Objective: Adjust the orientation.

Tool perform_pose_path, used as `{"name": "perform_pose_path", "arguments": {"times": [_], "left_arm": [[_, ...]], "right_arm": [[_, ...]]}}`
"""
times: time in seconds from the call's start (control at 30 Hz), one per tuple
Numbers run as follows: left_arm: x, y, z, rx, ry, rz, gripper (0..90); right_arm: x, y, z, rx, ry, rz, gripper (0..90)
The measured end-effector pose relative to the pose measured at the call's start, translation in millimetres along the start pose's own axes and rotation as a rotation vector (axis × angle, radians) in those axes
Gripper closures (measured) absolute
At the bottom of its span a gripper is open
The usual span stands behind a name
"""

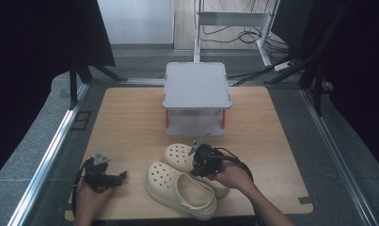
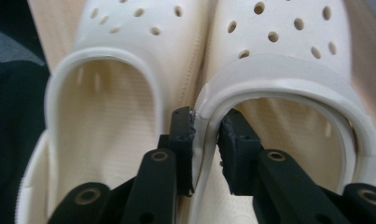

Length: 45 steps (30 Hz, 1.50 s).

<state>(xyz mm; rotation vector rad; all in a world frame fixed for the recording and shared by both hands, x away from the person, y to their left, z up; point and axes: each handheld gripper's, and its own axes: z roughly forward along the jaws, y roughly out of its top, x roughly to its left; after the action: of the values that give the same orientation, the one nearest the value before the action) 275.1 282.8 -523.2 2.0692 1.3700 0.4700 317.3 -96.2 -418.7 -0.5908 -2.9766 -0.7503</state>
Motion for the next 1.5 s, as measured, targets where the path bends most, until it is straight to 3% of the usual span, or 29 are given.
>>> {"name": "perform_pose_path", "arguments": {"times": [0.13, 0.4, 0.53, 0.8, 1.0, 1.33, 1.5], "left_arm": [[0.1, 0.0, 0.0, -0.001, -0.002, 0.0, 0.0], [0.3, 0.0, -0.2, 0.003, 0.0, 0.005, 0.0], [0.3, 0.0, 0.0, 0.002, -0.002, 0.005, 0.0], [0.3, 0.1, 0.1, 0.001, -0.002, 0.005, 0.0], [0.2, 0.0, 0.1, 0.001, -0.002, 0.004, 0.0], [0.2, 0.0, 0.1, 0.001, -0.002, 0.004, 0.0], [0.2, 0.0, 0.1, 0.001, -0.002, 0.004, 0.0]], "right_arm": [[-4.7, -4.6, -3.0, -0.019, 0.025, 0.007, 69.2], [-2.2, -14.6, -10.8, -0.028, 0.051, 0.009, 32.5], [2.2, -16.0, -5.6, -0.026, 0.06, 0.002, 24.0], [13.7, -8.7, 10.8, 0.004, 0.061, -0.041, 18.3], [21.5, -1.6, 26.8, 0.04, 0.039, -0.067, 20.3], [20.0, 0.1, 36.0, 0.056, -0.068, -0.044, 50.5], [17.2, -0.5, 38.0, 0.065, -0.058, -0.024, 59.3]]}}
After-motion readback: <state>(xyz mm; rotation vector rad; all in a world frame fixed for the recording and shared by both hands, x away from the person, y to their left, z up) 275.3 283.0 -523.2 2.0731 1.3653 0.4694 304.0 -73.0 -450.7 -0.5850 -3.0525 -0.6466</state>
